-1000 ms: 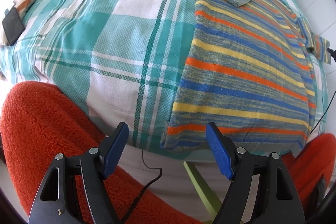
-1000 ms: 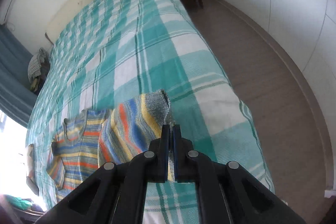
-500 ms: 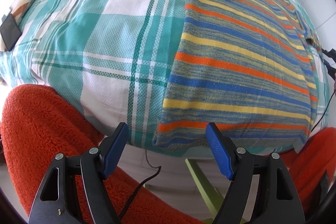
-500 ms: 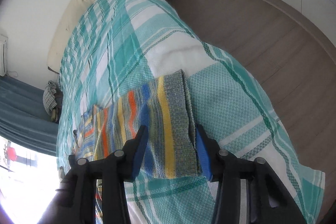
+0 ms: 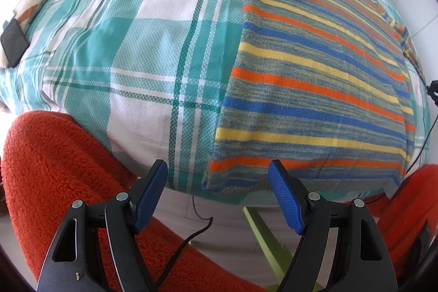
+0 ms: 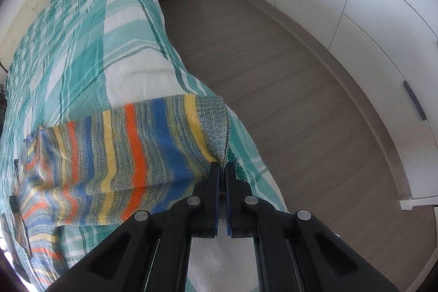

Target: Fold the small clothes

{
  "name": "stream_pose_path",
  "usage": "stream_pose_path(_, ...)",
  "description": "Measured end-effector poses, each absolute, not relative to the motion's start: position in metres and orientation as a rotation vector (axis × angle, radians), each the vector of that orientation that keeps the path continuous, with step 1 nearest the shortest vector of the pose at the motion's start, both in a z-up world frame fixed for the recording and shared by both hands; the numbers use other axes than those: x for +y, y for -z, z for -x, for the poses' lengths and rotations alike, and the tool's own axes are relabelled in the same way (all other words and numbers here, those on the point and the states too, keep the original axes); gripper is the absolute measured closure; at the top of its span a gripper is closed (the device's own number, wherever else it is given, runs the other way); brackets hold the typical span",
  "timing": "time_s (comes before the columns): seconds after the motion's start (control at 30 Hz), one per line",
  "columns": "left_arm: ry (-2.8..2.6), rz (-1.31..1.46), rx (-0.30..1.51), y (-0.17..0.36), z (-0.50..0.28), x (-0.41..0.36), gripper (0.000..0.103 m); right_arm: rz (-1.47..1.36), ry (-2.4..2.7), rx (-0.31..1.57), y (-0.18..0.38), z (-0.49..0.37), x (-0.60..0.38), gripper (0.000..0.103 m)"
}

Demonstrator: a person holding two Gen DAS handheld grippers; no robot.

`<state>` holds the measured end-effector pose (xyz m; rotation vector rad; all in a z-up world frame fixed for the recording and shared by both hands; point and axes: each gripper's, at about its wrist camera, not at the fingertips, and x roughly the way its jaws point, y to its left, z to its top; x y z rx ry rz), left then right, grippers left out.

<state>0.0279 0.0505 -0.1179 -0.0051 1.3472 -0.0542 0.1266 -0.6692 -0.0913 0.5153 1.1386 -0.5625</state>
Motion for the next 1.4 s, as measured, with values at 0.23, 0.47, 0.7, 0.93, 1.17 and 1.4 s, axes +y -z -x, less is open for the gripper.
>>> stream_pose_path(0.23, 0.036, 0.043, 1.356, 0.121, -0.029, 0.059, 0.025, -0.501, 0.619, 1.16, 0.076, -0.126, -0.674, 0.1)
stream_pose_path(0.47, 0.047, -0.001, 1.35, 0.122, -0.029, 0.056, 0.025, -0.435, 0.506, 1.241, 0.08, -0.132, -0.665, 0.089)
stream_pose_path(0.7, 0.046, 0.017, 1.351, 0.124, -0.04, 0.048, 0.025, -0.176, 0.226, 1.096, -0.004, -0.183, -0.61, 0.074)
stream_pose_path(0.93, 0.042, -0.022, 1.363, 0.124, -0.045, 0.038, 0.025, -0.055, -0.104, 1.163, 0.034, -0.291, -0.501, 0.057)
stream_pose_path(1.17, 0.02, 0.022, 1.397, 0.136, -0.048, 0.052, 0.025, 0.11, -0.06, 1.341, 0.091, -0.328, -0.489, 0.102)
stream_pose_path(1.4, 0.027, -0.003, 1.389, 0.138, -0.049, 0.049, 0.025, 0.184, 0.087, 1.206, 0.081, -0.342, -0.489, 0.103)
